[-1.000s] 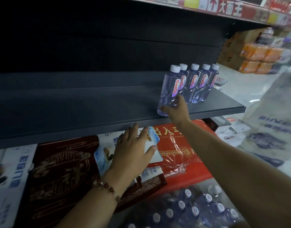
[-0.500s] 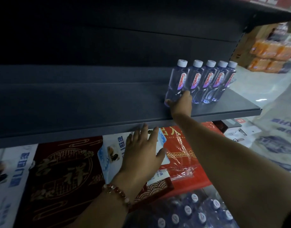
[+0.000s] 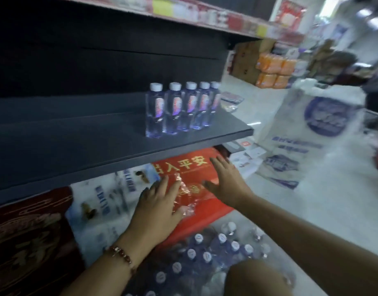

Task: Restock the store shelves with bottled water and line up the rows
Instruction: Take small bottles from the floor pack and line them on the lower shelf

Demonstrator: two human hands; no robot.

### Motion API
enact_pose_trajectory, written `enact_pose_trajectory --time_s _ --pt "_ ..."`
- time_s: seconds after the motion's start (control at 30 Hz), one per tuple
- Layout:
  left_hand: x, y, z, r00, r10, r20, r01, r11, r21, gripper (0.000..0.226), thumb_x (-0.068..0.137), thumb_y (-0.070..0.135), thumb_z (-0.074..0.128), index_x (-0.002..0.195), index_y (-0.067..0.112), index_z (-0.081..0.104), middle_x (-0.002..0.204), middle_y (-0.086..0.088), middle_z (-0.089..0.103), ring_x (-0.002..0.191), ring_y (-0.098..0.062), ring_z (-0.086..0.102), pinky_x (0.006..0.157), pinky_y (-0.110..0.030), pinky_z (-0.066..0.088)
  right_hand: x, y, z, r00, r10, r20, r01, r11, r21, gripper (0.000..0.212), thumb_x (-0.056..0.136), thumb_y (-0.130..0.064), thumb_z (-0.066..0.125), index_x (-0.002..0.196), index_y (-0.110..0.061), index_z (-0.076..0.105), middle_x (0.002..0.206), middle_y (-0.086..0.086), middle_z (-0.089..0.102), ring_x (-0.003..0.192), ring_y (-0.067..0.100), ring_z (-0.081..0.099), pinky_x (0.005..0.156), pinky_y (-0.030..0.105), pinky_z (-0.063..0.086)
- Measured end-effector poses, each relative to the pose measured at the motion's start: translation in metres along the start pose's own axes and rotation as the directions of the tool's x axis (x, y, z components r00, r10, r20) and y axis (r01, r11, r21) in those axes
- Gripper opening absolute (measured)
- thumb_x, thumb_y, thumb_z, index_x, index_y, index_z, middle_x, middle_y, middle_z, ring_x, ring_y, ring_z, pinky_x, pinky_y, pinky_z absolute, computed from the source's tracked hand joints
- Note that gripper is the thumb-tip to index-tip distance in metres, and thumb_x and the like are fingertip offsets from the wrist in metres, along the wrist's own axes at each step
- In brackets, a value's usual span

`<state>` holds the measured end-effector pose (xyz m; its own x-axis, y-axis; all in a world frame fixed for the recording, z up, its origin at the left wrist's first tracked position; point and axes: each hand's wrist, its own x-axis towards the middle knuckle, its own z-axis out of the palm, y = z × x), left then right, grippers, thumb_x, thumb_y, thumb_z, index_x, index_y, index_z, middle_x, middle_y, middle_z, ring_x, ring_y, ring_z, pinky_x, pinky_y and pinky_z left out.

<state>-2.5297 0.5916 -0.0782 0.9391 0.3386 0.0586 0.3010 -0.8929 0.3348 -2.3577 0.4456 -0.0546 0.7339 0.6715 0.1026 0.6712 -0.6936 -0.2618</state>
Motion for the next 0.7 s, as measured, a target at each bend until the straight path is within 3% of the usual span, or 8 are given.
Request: enact_pose_trajectory --time_s 0.13,0.23,0.3,0.37,0.47,0.57,0.7 --pt "-0.006 0.090 0.020 0.974 0.209 0.084 -0.215 0.974 0.073 0.071 0.099 0.057 0.045 0.160 0.027 0.023 0.168 -0.005 0.018 0.152 -0.027 0.024 0.122 -0.044 0.018 -0.121 0.101 -0.036 0.973 0.228 0.013 -0.227 0.971 -0.081 0.083 0.095 -0.059 0.051 0.159 -0.022 0.014 0.167 0.004 0.013 0.153 0.031 0.008 0.123 0.043 0.014" --pt "-0.009 0.159 0.035 0.916 0.390 0.093 -0.399 0.910 0.111 0.064 0.089 0.052 0.060 0.143 0.019 0.054 0.149 -0.013 0.052 0.131 -0.034 0.056 0.108 -0.049 0.043 -0.209 0.164 -0.052 0.919 0.393 0.044 -0.383 0.913 -0.140 0.081 0.095 -0.061 0.047 0.159 -0.023 0.014 0.167 0.005 0.010 0.153 0.030 0.007 0.122 0.040 0.011" --pt "-0.013 0.205 0.041 0.871 0.485 0.076 -0.491 0.862 0.124 0.060 0.084 0.053 0.056 0.134 0.020 0.061 0.139 -0.012 0.061 0.118 -0.032 0.064 0.097 -0.047 0.052 -0.266 0.202 -0.055 0.875 0.481 0.060 -0.466 0.869 -0.166 0.084 0.092 -0.068 0.041 0.159 -0.023 0.016 0.167 0.004 0.011 0.154 0.029 0.007 0.123 0.040 0.012" --pt "-0.024 0.256 0.045 0.800 0.592 0.099 -0.600 0.794 0.096 0.060 0.089 0.051 0.047 0.141 0.020 0.055 0.147 -0.012 0.052 0.127 -0.032 0.058 0.103 -0.045 0.047 -0.323 0.238 -0.054 0.816 0.572 0.090 -0.551 0.814 -0.182 0.084 0.092 -0.068 0.041 0.159 -0.024 0.015 0.167 0.004 0.010 0.154 0.028 0.007 0.124 0.040 0.012" --pt "-0.045 0.328 0.070 0.658 0.700 0.279 -0.740 0.670 0.062 0.066 0.101 0.050 0.043 0.159 0.024 0.022 0.167 -0.007 0.017 0.151 -0.026 0.023 0.120 -0.040 0.019 -0.406 0.279 -0.046 0.689 0.712 0.140 -0.686 0.702 -0.192 0.081 0.096 -0.061 0.046 0.160 -0.025 0.011 0.168 0.005 0.006 0.154 0.028 0.007 0.123 0.040 0.011" --pt "-0.072 0.391 0.111 0.537 0.775 0.334 -0.821 0.571 -0.004 0.067 0.100 0.054 0.043 0.158 0.026 0.024 0.166 -0.006 0.021 0.150 -0.026 0.024 0.120 -0.043 0.020 -0.473 0.309 -0.027 0.575 0.803 0.157 -0.783 0.595 -0.180 0.083 0.096 -0.062 0.046 0.160 -0.022 0.011 0.167 0.009 0.009 0.153 0.031 0.011 0.123 0.041 0.014" --pt "-0.102 0.451 0.173 0.395 0.767 0.505 -0.885 0.465 -0.014 0.069 0.099 0.053 0.048 0.157 0.023 0.025 0.163 -0.008 0.026 0.147 -0.029 0.028 0.121 -0.047 0.025 -0.532 0.334 0.016 0.425 0.877 0.223 -0.874 0.462 -0.152 0.082 0.095 -0.061 0.047 0.159 -0.021 0.016 0.166 0.012 0.015 0.151 0.035 0.018 0.122 0.043 0.017"
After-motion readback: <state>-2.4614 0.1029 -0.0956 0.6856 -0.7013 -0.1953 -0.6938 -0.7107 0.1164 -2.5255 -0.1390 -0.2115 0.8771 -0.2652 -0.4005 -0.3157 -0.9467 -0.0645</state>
